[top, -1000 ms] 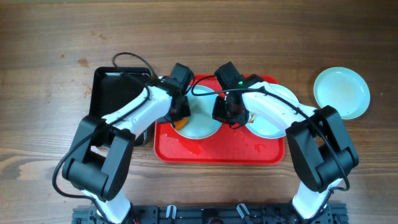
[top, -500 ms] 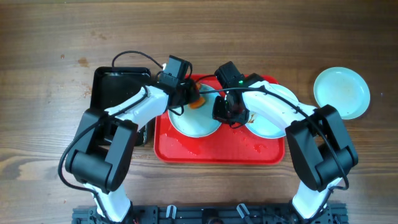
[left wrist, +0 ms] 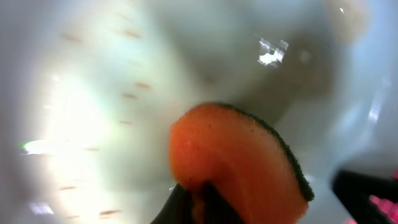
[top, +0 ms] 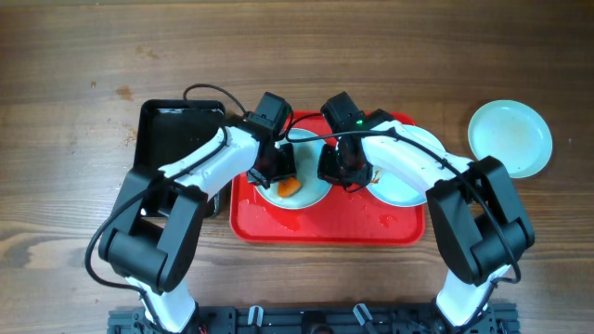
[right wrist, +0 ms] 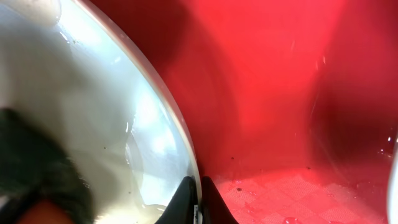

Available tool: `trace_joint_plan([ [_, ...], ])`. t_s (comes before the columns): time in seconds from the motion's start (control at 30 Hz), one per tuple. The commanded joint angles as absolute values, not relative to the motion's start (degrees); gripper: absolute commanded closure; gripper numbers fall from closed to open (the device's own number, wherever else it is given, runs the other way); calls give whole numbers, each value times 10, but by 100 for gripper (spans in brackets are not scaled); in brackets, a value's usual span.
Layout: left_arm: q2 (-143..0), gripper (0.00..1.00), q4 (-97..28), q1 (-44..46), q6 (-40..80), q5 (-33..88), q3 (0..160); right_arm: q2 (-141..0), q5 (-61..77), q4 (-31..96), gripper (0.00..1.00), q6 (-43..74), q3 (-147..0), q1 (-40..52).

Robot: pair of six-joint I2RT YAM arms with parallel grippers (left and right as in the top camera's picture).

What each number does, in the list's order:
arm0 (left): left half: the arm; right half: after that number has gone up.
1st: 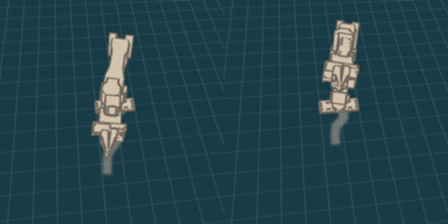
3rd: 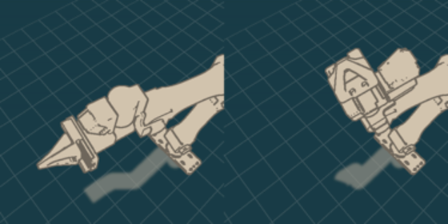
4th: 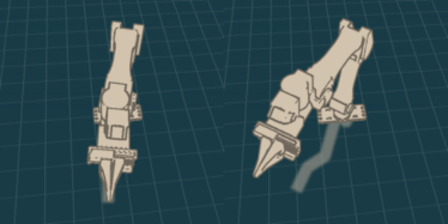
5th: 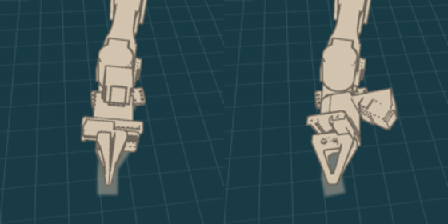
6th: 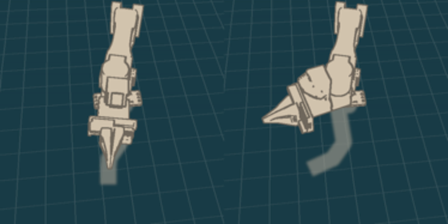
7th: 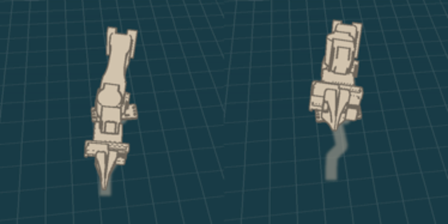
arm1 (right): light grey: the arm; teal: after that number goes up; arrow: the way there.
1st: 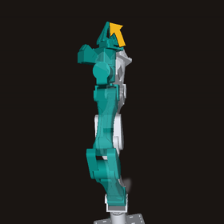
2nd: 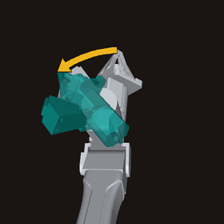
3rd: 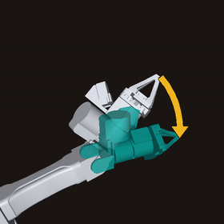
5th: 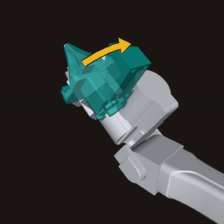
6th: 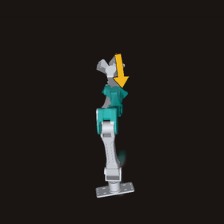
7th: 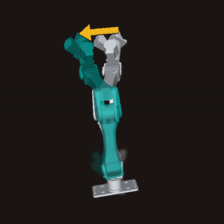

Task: Clean dirty plates on tray and stack at the side
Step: 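Scrub the held plate with the sponge in the left gripper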

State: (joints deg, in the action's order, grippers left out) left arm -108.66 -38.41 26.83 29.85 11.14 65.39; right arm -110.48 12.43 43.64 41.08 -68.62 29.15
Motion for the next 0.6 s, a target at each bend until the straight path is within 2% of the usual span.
trace_joint_plan([
  [0.0, -1135, 96, -379, 258, 327, -172, 623, -1134, 86, 444, 96, 402, -670, 294],
  [0.23, -1134, 96, -394, 261, 335, -255, 706, -1134, 84, 437, 95, 388, -670, 294],
  [0.37, -1131, 96, -456, 275, 297, -203, 798, -1134, 84, 413, 95, 371, -670, 294],
  [0.57, -1095, 96, -526, 310, 289, -206, 881, -1134, 91, 397, 95, 377, -670, 294],
])
